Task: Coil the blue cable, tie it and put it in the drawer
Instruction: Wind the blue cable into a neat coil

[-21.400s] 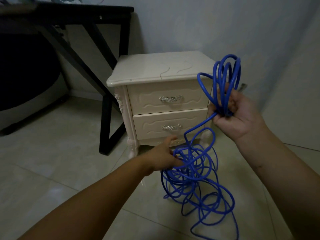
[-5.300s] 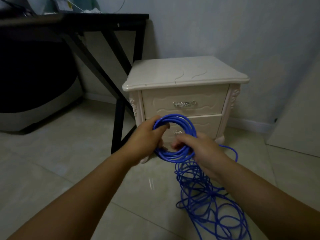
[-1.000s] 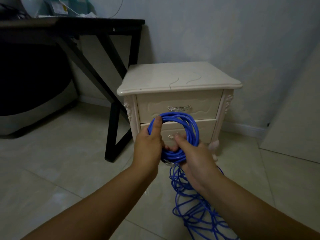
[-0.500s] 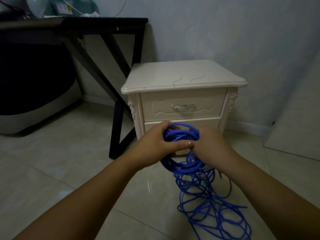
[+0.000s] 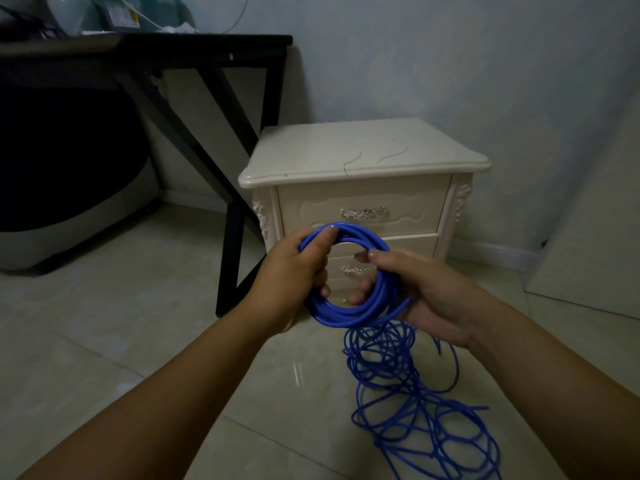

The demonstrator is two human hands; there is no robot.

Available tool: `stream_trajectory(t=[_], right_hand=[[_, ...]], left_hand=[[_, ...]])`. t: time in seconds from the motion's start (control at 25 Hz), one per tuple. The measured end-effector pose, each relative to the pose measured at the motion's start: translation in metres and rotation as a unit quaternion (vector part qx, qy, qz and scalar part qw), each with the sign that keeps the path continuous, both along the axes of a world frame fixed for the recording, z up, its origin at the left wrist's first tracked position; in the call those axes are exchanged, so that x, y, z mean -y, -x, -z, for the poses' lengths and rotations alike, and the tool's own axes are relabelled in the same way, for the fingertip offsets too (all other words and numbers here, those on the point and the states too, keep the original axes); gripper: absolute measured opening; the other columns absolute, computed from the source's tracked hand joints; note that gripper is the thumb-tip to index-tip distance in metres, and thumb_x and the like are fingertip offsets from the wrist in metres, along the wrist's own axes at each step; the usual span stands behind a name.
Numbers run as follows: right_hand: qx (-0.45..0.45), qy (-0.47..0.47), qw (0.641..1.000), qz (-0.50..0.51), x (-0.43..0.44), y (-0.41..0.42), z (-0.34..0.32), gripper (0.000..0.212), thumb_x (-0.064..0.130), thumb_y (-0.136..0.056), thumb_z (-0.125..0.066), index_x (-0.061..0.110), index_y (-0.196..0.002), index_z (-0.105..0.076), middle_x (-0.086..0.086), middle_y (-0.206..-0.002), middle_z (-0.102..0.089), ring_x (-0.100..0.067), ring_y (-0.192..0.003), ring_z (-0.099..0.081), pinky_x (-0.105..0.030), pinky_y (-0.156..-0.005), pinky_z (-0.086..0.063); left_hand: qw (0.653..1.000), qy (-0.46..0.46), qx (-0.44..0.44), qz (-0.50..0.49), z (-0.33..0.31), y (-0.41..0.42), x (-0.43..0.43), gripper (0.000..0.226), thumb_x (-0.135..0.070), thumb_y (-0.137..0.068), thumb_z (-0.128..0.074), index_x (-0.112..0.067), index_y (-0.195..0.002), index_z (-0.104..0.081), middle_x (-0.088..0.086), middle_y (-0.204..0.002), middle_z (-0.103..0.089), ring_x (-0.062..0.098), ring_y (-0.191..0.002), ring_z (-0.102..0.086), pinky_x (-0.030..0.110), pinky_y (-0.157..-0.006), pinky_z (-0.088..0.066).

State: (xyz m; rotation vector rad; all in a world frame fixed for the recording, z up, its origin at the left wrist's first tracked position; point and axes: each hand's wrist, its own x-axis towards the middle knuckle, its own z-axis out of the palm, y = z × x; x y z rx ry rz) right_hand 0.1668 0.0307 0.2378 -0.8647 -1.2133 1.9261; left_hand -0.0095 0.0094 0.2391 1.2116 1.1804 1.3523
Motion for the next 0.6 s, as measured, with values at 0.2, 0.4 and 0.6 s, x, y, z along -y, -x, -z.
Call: stream_trajectory(t=[0.2, 0.4, 0.6], right_hand=[[-0.237, 0.085, 0.968, 0.023, 0.008, 0.007, 0.011, 0.076, 0.047, -0.055, -0.087, 0.003, -0.113, -0.066, -0.02, -0.098, -0.07, -0.036, -0.101, -0.068, -0.046, -0.088, -0.056], [-0.044, -0.002, 0.991, 0.125, 0.028, 0.031, 0.013, 0.022, 0.028, -0.076, -0.072, 0.008, -0.083, -0.07, -0.011, -0.074, -0.068, -0.027, -0.083, -0.068, -0.046, -0.09, -0.053], [0.188, -0.064, 0.942, 0.271, 0.013, 0.021, 0.009, 0.017, 0.013, -0.087, -0.063, 0.003, -0.073, -0.061, -0.009, -0.055, -0.063, -0.019, -0.051, -0.061, -0.033, -0.06, -0.048]], left_hand=[[0.988, 0.04, 0.137, -0.064, 0.003, -0.005, -0.002, 0.028, -0.034, -0.098, -0.049, -0.015, -0.079, -0.053, -0.006, -0.054, -0.032, 0.008, -0.044, -0.031, 0.023, -0.044, -0.039], [0.983, 0.02, 0.13, -0.126, 0.007, -0.019, 0.007, 0.028, -0.039, -0.098, -0.048, -0.018, -0.08, -0.055, -0.007, -0.05, -0.037, 0.008, -0.043, -0.039, 0.028, -0.049, -0.042], [0.997, 0.032, 0.042, -0.061, 0.009, -0.032, 0.019, 0.031, -0.042, -0.093, -0.051, -0.014, -0.1, -0.06, -0.005, -0.052, -0.055, 0.012, -0.055, -0.058, 0.04, -0.069, -0.054]])
